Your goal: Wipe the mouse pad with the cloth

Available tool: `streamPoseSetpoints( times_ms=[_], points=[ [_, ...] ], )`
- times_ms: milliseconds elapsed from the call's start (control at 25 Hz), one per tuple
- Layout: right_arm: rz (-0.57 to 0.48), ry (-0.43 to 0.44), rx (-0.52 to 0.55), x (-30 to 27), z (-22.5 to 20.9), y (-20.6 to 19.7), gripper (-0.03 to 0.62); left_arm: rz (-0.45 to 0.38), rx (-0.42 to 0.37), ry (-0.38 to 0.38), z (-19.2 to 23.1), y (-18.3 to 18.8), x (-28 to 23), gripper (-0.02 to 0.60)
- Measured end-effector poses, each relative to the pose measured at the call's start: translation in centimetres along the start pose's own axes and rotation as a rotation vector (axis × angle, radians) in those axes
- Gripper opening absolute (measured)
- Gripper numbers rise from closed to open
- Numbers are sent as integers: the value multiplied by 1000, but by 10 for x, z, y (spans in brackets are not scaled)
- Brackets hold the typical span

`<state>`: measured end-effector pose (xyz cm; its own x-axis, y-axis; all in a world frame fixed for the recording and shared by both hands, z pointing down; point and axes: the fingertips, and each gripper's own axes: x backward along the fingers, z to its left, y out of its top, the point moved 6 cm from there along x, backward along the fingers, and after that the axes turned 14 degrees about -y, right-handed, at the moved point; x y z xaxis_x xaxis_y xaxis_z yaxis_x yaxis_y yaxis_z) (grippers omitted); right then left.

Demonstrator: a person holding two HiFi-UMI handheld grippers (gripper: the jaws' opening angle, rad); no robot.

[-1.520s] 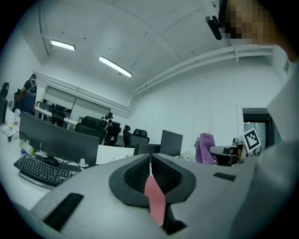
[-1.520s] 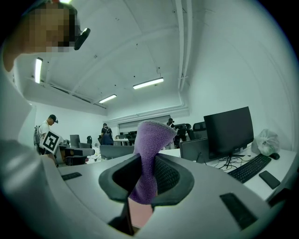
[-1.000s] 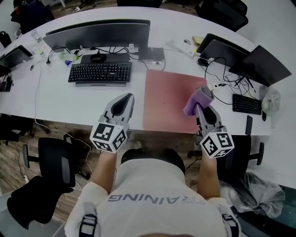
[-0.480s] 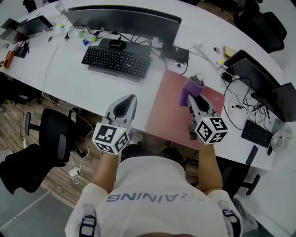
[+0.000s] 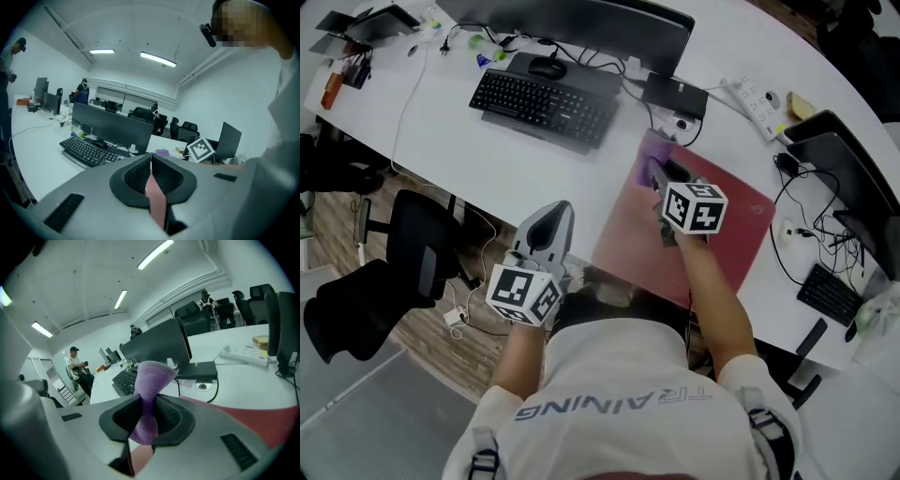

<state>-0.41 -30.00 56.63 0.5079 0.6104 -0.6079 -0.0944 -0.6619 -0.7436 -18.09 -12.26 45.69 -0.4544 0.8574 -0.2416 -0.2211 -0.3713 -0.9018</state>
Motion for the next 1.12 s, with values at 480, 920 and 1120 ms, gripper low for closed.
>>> streamPoseSetpoints(
  times_ms=[480, 920, 1120],
  points=[
    [215, -124, 7, -89, -17, -44, 87, 46, 26, 27, 8, -17, -4, 38],
    [234, -196, -72, -51, -77, -51, 87, 67, 7, -83, -14, -11, -42, 38],
    [226, -256, -112, -21, -119, -58, 87, 86, -13, -148, -36, -12, -68, 38]
  ],
)
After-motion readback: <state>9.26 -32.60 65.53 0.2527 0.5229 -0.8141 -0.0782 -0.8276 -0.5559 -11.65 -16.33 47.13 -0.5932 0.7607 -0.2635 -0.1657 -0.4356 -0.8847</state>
